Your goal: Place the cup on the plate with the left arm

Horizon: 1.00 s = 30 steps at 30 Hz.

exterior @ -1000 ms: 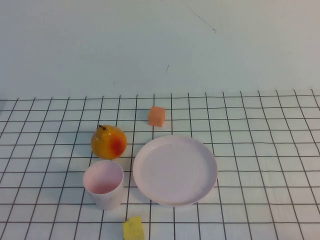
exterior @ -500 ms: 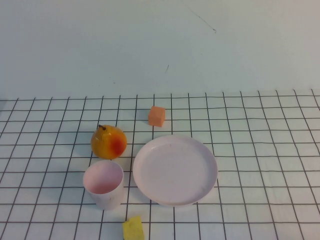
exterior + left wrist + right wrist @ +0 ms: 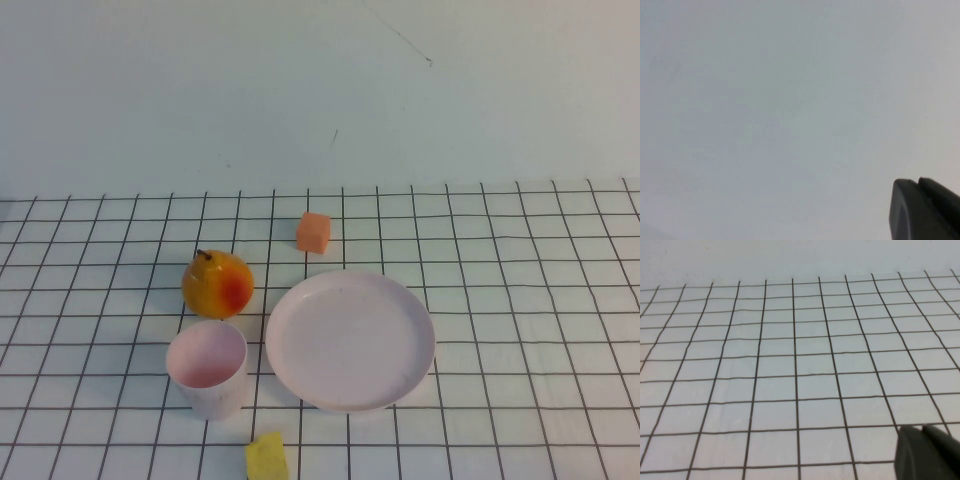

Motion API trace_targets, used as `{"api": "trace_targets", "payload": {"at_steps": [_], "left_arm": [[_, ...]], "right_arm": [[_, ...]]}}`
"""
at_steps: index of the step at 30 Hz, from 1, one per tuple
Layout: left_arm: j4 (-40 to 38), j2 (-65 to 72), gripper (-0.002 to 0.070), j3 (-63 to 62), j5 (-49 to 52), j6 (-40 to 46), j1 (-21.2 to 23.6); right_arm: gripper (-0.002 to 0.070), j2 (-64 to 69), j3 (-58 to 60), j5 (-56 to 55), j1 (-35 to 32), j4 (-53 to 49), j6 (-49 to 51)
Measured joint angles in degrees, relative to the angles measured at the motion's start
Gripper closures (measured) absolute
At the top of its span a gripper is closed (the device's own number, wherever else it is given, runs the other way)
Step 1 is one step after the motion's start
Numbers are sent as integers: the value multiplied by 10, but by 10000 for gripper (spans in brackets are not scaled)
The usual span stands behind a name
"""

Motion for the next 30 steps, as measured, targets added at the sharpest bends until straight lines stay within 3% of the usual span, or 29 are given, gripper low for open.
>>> {"api": "trace_targets", "payload": {"at_steps": [5,10,13,18,20,26,28,30], "left_arm": [[-6,107,677,0,178,0,0],[-80,182,677,0,219,21,0],[-181,227,677,0,222,111,0],[-380,307,677,0,260,413,0],[-439,342,677,0,284,489,0],[-496,433,673,0,311,544,0],[-497,460,643,0,311,550,0],[-499,484,568,0,308,555,-1]], "right_arm": [[681,0,0,0,0,0,0],[681,0,0,0,0,0,0],[681,0,0,0,0,0,0],[681,0,0,0,0,0,0],[681,0,0,0,0,0,0],[681,0,0,0,0,0,-4],[681,0,0,0,0,0,0],[681,0,0,0,0,0,0]]}}
